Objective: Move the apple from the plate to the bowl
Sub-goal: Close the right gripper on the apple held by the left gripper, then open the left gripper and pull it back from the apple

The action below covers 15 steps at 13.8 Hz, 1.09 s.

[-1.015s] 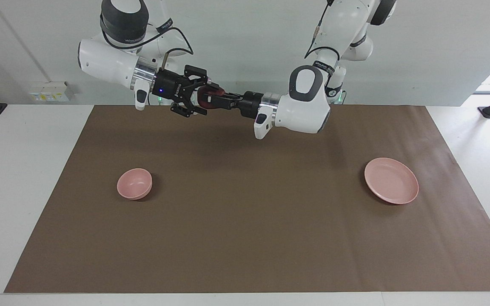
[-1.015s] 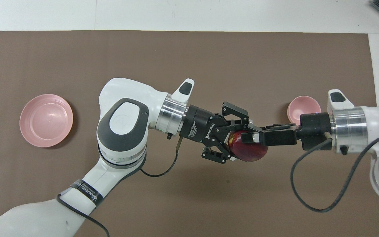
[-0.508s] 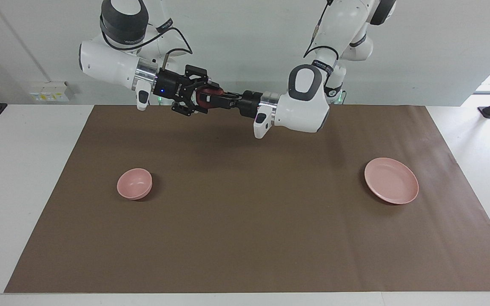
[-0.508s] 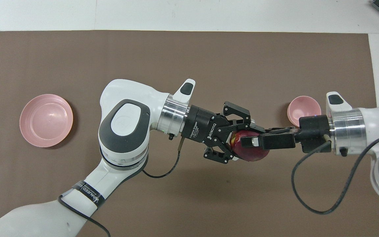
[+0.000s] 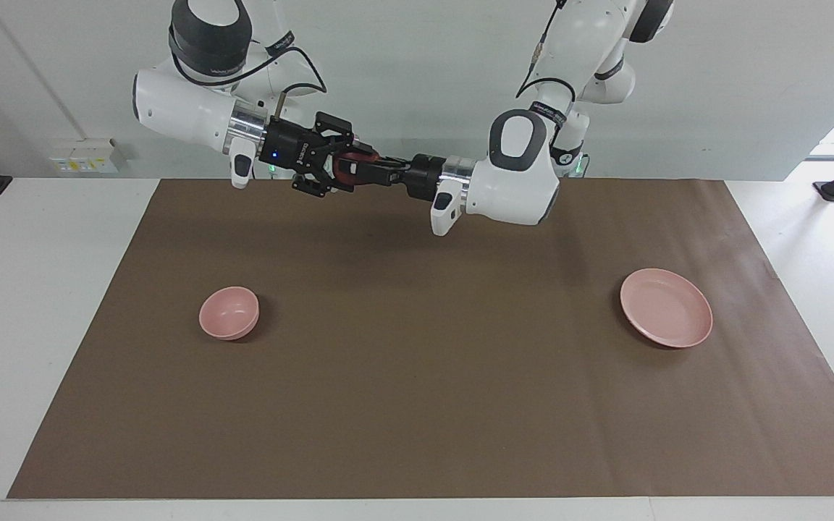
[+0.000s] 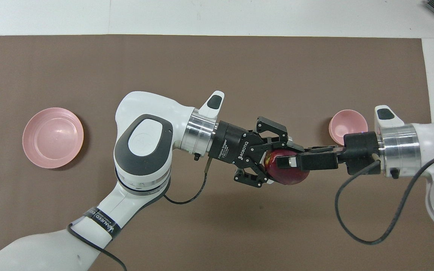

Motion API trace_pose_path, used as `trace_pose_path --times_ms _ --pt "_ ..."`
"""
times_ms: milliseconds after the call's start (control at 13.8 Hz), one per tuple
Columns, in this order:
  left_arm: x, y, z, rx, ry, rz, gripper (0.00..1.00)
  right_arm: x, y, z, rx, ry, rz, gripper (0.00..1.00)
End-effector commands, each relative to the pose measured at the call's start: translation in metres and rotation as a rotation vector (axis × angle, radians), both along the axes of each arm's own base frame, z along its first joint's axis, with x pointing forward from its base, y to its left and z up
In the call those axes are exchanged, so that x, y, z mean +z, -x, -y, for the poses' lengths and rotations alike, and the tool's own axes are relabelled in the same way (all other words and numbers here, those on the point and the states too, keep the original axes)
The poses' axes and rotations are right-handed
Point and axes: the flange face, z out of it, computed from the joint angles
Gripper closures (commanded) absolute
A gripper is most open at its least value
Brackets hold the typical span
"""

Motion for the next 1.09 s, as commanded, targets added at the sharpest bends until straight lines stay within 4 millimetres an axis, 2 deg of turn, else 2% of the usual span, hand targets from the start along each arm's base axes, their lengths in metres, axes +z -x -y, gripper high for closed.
trace_pose_path --times_ms 0,73,145,290,653,798,1015 --pt "0.006 0.012 0.004 0.030 -0.012 -0.004 1.00 0.003 0.006 0.002 -0.007 0.021 -0.028 0.96" --pt "0.006 0.012 0.004 0.030 -0.012 0.000 1.00 0.003 0.006 0.002 -0.007 0.021 -0.028 0.96" --pt "0.006 0.011 0.003 0.037 -0.017 0.001 0.82 0.003 0.006 0.002 -0.007 0.021 -0.028 0.97" --pt "0.007 0.011 0.004 0.039 -0.018 -0.001 0.00 0.003 0.006 0.003 -0.009 0.021 -0.028 1.00" --pt "0.006 0.008 0.001 0.055 -0.041 -0.044 0.00 0.002 0.006 0.003 -0.007 0.022 -0.027 1.00" --pt "0.003 -0.001 -0.010 0.071 -0.056 -0.062 0.00 0.002 0.006 0.003 -0.004 0.028 -0.024 1.00" --pt "-0.008 -0.019 -0.046 0.060 -0.110 -0.045 0.00 0.002 0.005 0.006 -0.001 0.037 -0.015 1.00"
